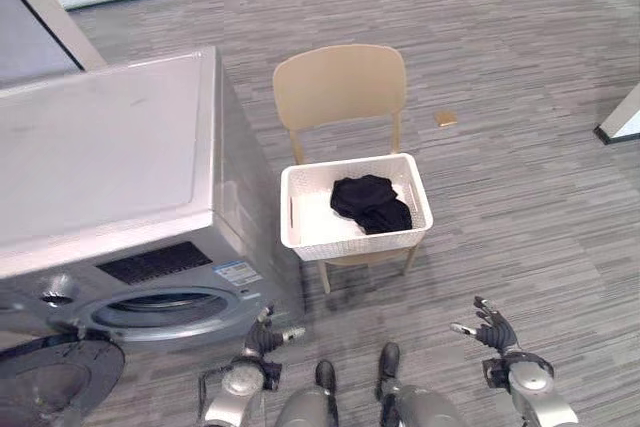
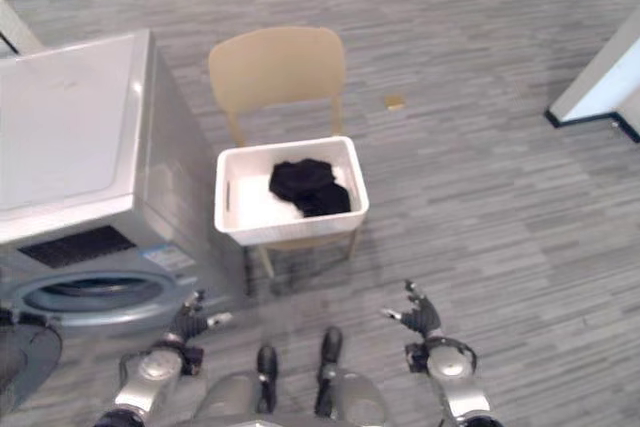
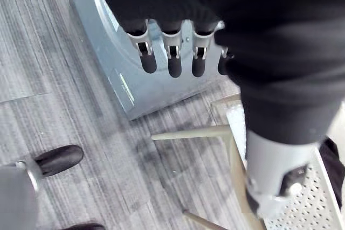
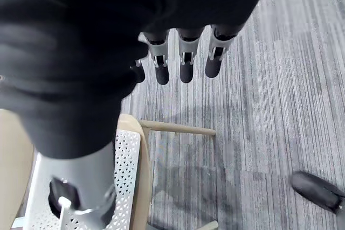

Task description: Grab the laundry basket,head to the washer,open it,put in the laundry and shut it.

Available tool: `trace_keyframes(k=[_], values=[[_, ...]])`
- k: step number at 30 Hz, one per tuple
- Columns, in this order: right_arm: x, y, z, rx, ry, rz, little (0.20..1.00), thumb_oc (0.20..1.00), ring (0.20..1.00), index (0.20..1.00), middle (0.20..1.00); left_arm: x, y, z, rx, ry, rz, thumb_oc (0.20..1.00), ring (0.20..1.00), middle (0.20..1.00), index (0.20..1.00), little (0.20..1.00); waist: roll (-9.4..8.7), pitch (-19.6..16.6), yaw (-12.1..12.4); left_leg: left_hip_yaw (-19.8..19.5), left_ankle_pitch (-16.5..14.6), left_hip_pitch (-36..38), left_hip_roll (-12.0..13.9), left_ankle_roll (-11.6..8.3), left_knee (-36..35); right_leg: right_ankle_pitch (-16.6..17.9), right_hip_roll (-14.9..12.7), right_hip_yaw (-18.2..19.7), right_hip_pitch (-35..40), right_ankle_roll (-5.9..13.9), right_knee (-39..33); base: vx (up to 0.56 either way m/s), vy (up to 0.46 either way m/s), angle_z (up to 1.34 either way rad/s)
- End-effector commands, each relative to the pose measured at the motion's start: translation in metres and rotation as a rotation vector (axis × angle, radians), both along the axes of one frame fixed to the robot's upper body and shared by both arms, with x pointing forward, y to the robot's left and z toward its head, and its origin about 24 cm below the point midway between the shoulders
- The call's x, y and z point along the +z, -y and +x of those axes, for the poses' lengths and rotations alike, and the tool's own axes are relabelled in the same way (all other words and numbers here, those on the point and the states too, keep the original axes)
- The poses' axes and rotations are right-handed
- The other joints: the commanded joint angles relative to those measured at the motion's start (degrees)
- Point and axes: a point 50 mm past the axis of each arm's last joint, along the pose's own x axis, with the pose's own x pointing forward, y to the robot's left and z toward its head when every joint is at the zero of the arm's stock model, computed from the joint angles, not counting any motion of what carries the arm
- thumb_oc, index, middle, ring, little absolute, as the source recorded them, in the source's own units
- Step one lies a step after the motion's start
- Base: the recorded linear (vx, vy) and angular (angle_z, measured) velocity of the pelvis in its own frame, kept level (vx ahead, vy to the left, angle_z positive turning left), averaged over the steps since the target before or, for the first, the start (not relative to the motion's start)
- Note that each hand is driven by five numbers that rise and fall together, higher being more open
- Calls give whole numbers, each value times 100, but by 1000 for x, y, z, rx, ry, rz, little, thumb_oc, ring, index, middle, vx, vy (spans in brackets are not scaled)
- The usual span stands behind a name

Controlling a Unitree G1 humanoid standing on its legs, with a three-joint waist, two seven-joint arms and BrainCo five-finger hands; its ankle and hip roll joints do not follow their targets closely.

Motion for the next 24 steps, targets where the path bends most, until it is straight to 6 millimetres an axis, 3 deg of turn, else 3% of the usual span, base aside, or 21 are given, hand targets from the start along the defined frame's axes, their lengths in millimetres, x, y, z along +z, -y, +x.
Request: trace_keyframes(k=[1, 6, 7, 8, 11, 15, 18, 21, 24], values=[[12, -2, 8, -7, 87, -3, 1000, 1000, 1000, 1000, 1000, 4, -19, -3, 17, 19, 65, 1000, 1000, 1000, 1000, 1000, -271, -104, 120, 295, 599, -183, -172, -73, -400, 343, -40, 156, 1509, 568, -2529, 157, 108, 65], [12, -11, 9, 28, 88, -4, 1000, 1000, 1000, 1000, 1000, 1, -28, -16, 42, -14, 81, 1000, 1000, 1000, 1000, 1000, -406, -209, 178, 398, 428, 25, -251, 123, -365, 250, -281, 198, 1614, 754, -2192, 245, 201, -5], [13, -13, 11, 38, 94, -5, 1000, 1000, 1000, 1000, 1000, 2, -31, -16, 47, -11, 84, 1000, 1000, 1000, 1000, 1000, -438, -190, 204, 402, 362, 46, -263, 172, -315, 251, -333, 231, 1552, 785, -1987, 224, 263, -42], [22, -16, 21, 73, 137, -30, 1000, 1000, 1000, 1000, 1000, 6, -41, -14, 66, 3, 104, 1000, 1000, 1000, 1000, 1000, -456, -75, 241, 374, 195, 214, -300, 322, -300, 424, -444, 361, 1126, 909, -1136, 153, 199, -39], [31, -18, 29, 99, 182, -65, 1000, 1000, 1000, 1000, 1000, 9, -46, -11, 87, 18, 119, 1000, 1000, 1000, 1000, 1000, -434, 26, 219, 314, 128, 330, -316, 394, -336, 565, -468, 448, 758, 928, -710, 80, 115, -16], [57, -11, 41, 137, 292, -184, 1000, 1000, 1000, 1000, 1000, 10, -48, -11, 102, 34, 126, 1000, 1000, 1000, 1000, 1000, -361, 130, 123, 146, 81, 628, -362, 423, -536, 683, -435, 455, 338, 847, -1051, 113, 37, 2], [76, -1, 45, 168, 356, -306, 1000, 1000, 1000, 1000, 1000, 10, -47, -11, 90, 37, 136, 1000, 1000, 1000, 1000, 1000, -390, 198, 20, -58, 50, 727, -494, 419, -578, 852, -343, 734, 200, 919, -1556, 115, -19, 2], [92, 6, 49, 230, 396, -429, 1000, 1000, 1000, 1000, 1000, 9, -45, -14, 76, 37, 133, 1000, 1000, 1000, 1000, 1000, -443, 170, 41, -180, 6, 738, -580, 414, -562, 927, -355, 852, 390, 963, -1815, 82, -44, 58], [99, 11, 59, 281, 388, -531, 1000, 1000, 1000, 1000, 1000, 7, -46, -19, 61, 20, 137, 1000, 1000, 1000, 1000, 1000, -463, 96, 125, -237, 53, 680, -586, 369, -594, 1011, -399, 741, 463, 935, -2011, 89, -93, 52]])
